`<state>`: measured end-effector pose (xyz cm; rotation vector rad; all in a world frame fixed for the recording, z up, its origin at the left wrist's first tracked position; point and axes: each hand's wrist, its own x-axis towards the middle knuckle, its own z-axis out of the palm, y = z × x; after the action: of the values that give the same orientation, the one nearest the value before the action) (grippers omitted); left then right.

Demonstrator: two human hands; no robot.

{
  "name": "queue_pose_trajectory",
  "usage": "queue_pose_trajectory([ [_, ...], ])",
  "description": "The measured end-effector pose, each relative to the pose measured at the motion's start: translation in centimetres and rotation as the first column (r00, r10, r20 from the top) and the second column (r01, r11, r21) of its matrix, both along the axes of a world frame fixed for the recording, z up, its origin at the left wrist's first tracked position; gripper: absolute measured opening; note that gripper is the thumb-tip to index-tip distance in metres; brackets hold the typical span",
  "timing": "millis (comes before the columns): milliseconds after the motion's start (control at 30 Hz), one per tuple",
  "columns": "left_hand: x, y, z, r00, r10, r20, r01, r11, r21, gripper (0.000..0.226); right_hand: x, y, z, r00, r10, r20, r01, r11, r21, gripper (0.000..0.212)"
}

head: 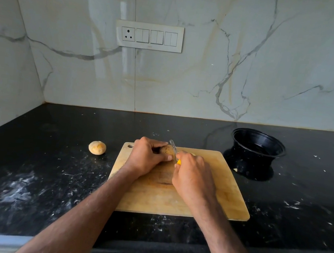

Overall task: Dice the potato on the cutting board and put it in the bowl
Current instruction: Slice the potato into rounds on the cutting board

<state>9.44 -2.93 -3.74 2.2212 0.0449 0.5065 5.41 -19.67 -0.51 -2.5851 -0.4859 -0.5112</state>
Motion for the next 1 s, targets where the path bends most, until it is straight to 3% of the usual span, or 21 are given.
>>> queue_pose_trajectory([
  [400, 0.0, 0.2, 0.2, 0.999, -0.024, 0.033, 0.024, 1.0, 0.006, 0.049, -0.1, 0.8, 2.2, 0.994, 0.013, -0.106, -0.025, 0.993, -0.111, 0.021],
  [833, -0.3, 0.2, 0.4, 0.999, -0.051, 0.013, 0.051, 0.999, 0.015, 0.052, 0.7, 1.3, 0.4, 0.99, 0.037, -0.138, -0.039, 0.999, -0.012, 0.014],
  [1000, -0.2, 0.2, 0.3, 0.998, -0.052, 0.019, 0.051, 0.998, 0.041, 0.05, 1.2, 1.8, -0.5, 0.992, 0.041, -0.121, -0.042, 0.999, -0.006, 0.022],
])
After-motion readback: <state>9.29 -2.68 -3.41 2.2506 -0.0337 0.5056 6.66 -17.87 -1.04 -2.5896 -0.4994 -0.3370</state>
